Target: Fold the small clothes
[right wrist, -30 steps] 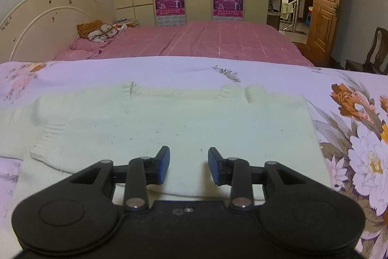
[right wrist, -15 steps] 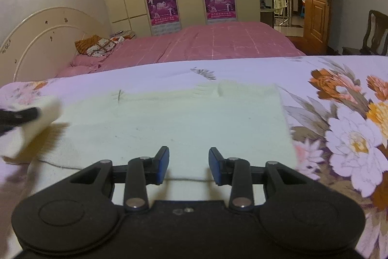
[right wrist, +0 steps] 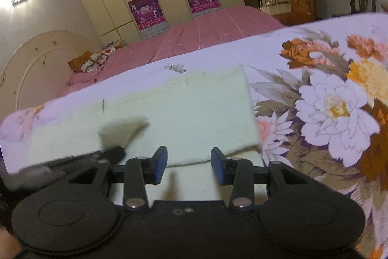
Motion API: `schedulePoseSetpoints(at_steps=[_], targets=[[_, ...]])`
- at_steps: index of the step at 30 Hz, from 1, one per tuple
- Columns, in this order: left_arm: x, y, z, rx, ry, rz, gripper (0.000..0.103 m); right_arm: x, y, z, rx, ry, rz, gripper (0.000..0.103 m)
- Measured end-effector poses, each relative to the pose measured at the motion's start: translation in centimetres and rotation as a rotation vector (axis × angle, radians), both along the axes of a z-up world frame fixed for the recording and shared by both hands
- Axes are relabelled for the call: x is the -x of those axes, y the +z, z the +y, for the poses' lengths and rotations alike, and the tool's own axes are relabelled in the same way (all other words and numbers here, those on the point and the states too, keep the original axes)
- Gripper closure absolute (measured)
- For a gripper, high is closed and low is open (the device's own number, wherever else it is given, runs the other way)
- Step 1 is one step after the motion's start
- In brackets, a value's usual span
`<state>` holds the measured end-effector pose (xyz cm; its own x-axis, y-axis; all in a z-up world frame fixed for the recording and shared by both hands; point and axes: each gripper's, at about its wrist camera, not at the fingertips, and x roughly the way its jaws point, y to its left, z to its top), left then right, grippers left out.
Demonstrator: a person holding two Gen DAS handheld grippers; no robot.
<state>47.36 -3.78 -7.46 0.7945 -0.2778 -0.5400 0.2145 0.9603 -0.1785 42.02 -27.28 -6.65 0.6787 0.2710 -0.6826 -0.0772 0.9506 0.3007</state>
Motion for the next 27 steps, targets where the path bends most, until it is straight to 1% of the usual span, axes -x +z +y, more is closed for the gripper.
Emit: schedulePoseSetpoints(at_steps=[1,3,5,6,7,9,11,12,14,15,16,18,20,21,23,25,26,27], targets=[[1.2,0.6,0.7,-0.015,0.026,-0.018,0.044,-0.2,-0.1,0.1,-0.019,0.002,0.004,0.062],[3.1,1.4,3.1,-0.014,0.09,-0.019,0.044,-0.7,-0.3,0.3,-0.06,0.014,0.012,0.061],[6.0,2.2,6.6,-0.003,0.194,-0.027,0.044,-1.4,-0.8,0.9,-0.103,0.032,0.029,0.061],[7.3,2.3,8.4,-0.011,0.252,-0.028,0.044,-1.7,-1.2,1.3,-0.116,0.038,0.042,0.06],[8.5,2.4,10.0,-0.02,0.305,-0.023,0.044,-2.0,-1.6,1.8,-0.129,0.048,0.054,0.06],[10.0,2.0,13.1,-0.018,0.379,0.007,0.044,-2.7,-2.4,2.8,-0.143,0.065,0.071,0.059],[10.8,1.5,15.1,-0.017,0.424,0.038,0.044,-3.2,-2.9,4.0,-0.124,0.076,0.065,0.059],[11.0,1.4,15.6,-0.021,0.433,0.044,0.044,-3.4,-2.9,4.6,-0.105,0.084,0.058,0.063],[11.0,1.1,15.8,-0.029,0.441,0.061,0.044,-4.0,-2.7,6.1,-0.058,0.132,0.046,0.094],[10.7,1.0,15.8,-0.031,0.443,0.07,0.044,-4.1,-2.4,6.7,-0.026,0.146,0.034,0.097],[10.7,0.8,15.8,-0.03,0.441,0.074,0.044,-4.1,-1.9,7.2,0.008,0.157,0.008,0.097],[10.2,0.5,15.1,-0.042,0.429,0.072,0.044,-4.0,-0.5,7.2,0.041,0.162,-0.055,0.098],[9.8,0.6,14.4,-0.056,0.414,0.064,0.045,-4.0,1.1,6.1,0.044,0.11,-0.111,0.098],[9.9,0.7,14.2,-0.057,0.412,0.065,0.045,-4.0,1.9,5.0,0.036,0.065,-0.135,0.098],[9.6,0.4,13.7,-0.062,0.406,0.061,0.045,-4.0,2.7,3.2,0.022,0.02,-0.153,0.098],[8.9,0.0,13.4,-0.061,0.403,0.059,0.046,-4.2,2.5,2.4,0.064,0.025,-0.126,0.098],[9.0,0.1,13.4,-0.055,0.402,0.052,0.057,-4.1,2.4,2.0,0.075,0.021,-0.124,0.098],[8.6,0.0,13.5,-0.047,0.399,0.05,0.061,-4.0,2.2,1.7,0.074,0.016,-0.116,0.098]])
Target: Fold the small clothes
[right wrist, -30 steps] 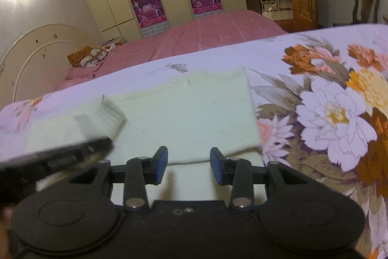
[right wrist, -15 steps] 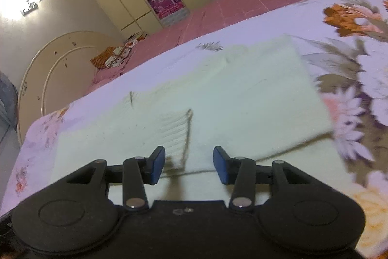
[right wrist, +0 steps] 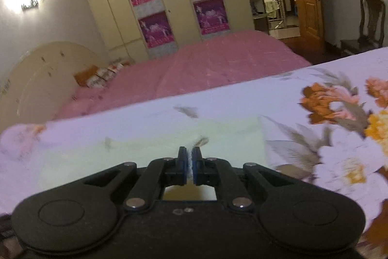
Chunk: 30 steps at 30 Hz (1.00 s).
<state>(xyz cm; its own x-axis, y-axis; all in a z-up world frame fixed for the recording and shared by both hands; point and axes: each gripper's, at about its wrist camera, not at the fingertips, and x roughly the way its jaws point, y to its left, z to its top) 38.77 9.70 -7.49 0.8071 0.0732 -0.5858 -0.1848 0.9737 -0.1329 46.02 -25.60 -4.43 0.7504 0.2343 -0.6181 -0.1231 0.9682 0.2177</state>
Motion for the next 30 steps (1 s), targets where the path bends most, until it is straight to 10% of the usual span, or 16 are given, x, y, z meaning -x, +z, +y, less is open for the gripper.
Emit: schedulePoseSetpoints(at_steps=[10,30], targets=[[-1.7,-0.1,0.6,0.009,-0.025,-0.001,0.095,1.5,-0.8,-1.2,0.036,-0.019,0.002,0.098],[-2.3,-0.3,0.5,-0.021,-0.046,0.037,0.096,1.9,-2.8,-4.6,0.08,-0.06,0.06,0.101]])
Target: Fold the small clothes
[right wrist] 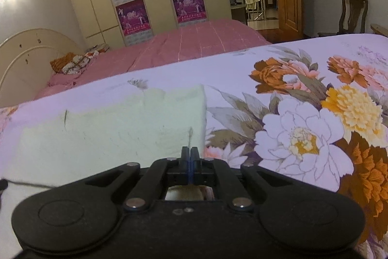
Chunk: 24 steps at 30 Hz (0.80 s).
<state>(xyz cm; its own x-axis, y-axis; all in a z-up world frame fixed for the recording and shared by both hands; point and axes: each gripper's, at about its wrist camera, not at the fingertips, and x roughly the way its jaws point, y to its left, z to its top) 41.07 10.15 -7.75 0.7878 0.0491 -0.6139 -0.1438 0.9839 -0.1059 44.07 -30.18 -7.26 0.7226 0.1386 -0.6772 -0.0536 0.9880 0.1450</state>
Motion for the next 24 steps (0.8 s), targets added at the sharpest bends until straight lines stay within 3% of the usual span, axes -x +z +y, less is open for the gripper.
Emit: schedulePoseSetpoints(at_steps=[2,5,6,11,13,15,16,17,18,20,24], targets=[[0.5,0.6,0.0,-0.021,0.012,-0.001,0.096,0.2,0.3,-0.4,-0.029,-0.007,0.0,0.101],[1.7,2.0,-0.2,-0.059,0.025,-0.052,0.096,1.0,1.6,-0.9,-0.039,-0.017,-0.053,0.082],[1.6,2.3,-0.3,-0.051,0.02,-0.06,0.096,1.0,1.8,-1.0,-0.047,-0.009,-0.06,0.08],[-1.6,2.2,-4.5,-0.042,-0.086,-0.072,0.096,0.1,1.2,2.3,-0.039,0.109,-0.038,0.086],[-3.1,1.7,-6.8,-0.026,-0.134,-0.039,0.095,0.4,0.6,5.0,-0.011,0.181,-0.033,0.086],[-3.7,1.8,-9.0,-0.003,-0.175,-0.04,0.081,0.7,0.0,7.7,0.007,0.247,-0.029,0.086],[-3.9,1.8,-10.4,-0.004,-0.192,-0.057,0.05,0.9,-0.4,8.9,0.012,0.273,-0.03,0.086],[-3.8,1.8,-11.3,-0.02,-0.199,-0.076,0.037,1.0,-0.8,10.1,0.018,0.294,-0.027,0.086],[-3.8,1.8,-12.1,-0.036,-0.203,-0.09,0.033,1.1,-1.1,10.8,0.019,0.308,-0.02,0.086],[-4.1,1.2,-12.3,-0.042,-0.203,-0.058,0.033,1.2,-1.6,11.6,0.025,0.31,-0.01,0.088],[-2.7,0.7,-8.6,-0.052,-0.127,-0.053,0.033,1.2,-1.4,8.6,0.059,0.202,-0.008,0.09]])
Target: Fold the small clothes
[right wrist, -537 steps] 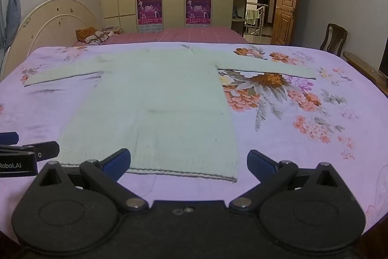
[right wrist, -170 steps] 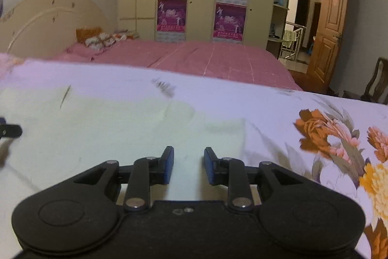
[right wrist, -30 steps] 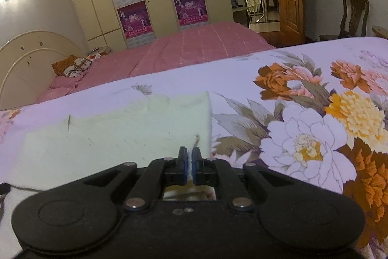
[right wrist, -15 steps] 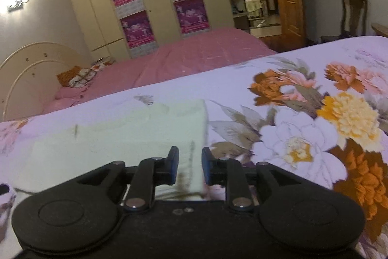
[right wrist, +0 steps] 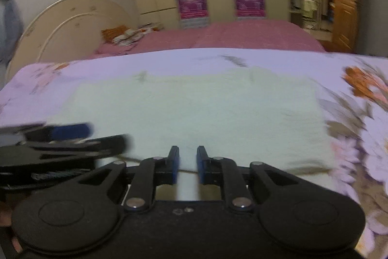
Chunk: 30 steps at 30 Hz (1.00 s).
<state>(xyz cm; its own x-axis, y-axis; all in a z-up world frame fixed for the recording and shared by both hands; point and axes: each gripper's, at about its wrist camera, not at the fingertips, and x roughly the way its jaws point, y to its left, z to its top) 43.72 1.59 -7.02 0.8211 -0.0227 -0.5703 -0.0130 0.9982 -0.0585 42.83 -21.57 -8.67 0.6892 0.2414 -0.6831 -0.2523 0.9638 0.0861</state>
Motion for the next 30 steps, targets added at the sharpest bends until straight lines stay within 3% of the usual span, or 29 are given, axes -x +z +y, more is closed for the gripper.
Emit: schedulePoseSetpoints(at_steps=[2,3,5,8,9,10,15,20,22,25,27,30], targets=[[0.9,-0.1,2.6,0.01,0.041,-0.011,0.033,0.1,0.2,-3.1,0.016,-0.105,-0.008,0.09],[1.3,-0.2,3.6,0.023,0.042,-0.012,0.034,0.1,0.1,-4.6,-0.012,-0.136,0.001,0.099],[1.2,0.2,3.9,0.021,0.04,-0.013,0.035,0.1,0.1,-6.1,-0.066,-0.151,0.024,0.103],[0.4,1.7,3.6,-0.007,0.038,-0.072,0.035,-0.1,0.7,-4.5,-0.04,-0.138,-0.005,0.095],[-0.1,2.2,3.8,-0.014,0.038,-0.096,0.035,-0.1,0.9,-4.0,-0.045,-0.129,-0.022,0.078],[-0.8,2.7,4.0,-0.02,0.038,-0.104,0.035,-0.4,1.1,-3.3,-0.044,-0.119,-0.038,0.076],[-5.9,3.6,5.4,-0.03,0.018,-0.081,0.035,-4.0,1.0,-1.3,-0.056,-0.084,-0.045,0.079],[-9.6,0.4,6.9,0.021,0.066,0.033,0.035,-6.8,0.3,1.6,-0.079,-0.004,-0.019,0.082],[-8.9,-0.8,7.9,0.062,0.075,0.003,0.035,-7.3,-0.7,2.3,-0.044,-0.007,0.007,0.083],[-8.4,-1.0,7.8,0.046,0.068,-0.002,0.035,-7.0,-1.3,2.0,-0.041,-0.015,-0.017,0.083],[-8.1,-0.3,7.0,0.001,0.081,0.002,0.035,-6.7,-1.1,2.2,-0.027,-0.019,-0.02,0.083],[-7.1,1.9,4.3,-0.015,0.007,-0.087,0.035,-6.3,0.1,2.9,-0.062,-0.024,-0.039,0.078]])
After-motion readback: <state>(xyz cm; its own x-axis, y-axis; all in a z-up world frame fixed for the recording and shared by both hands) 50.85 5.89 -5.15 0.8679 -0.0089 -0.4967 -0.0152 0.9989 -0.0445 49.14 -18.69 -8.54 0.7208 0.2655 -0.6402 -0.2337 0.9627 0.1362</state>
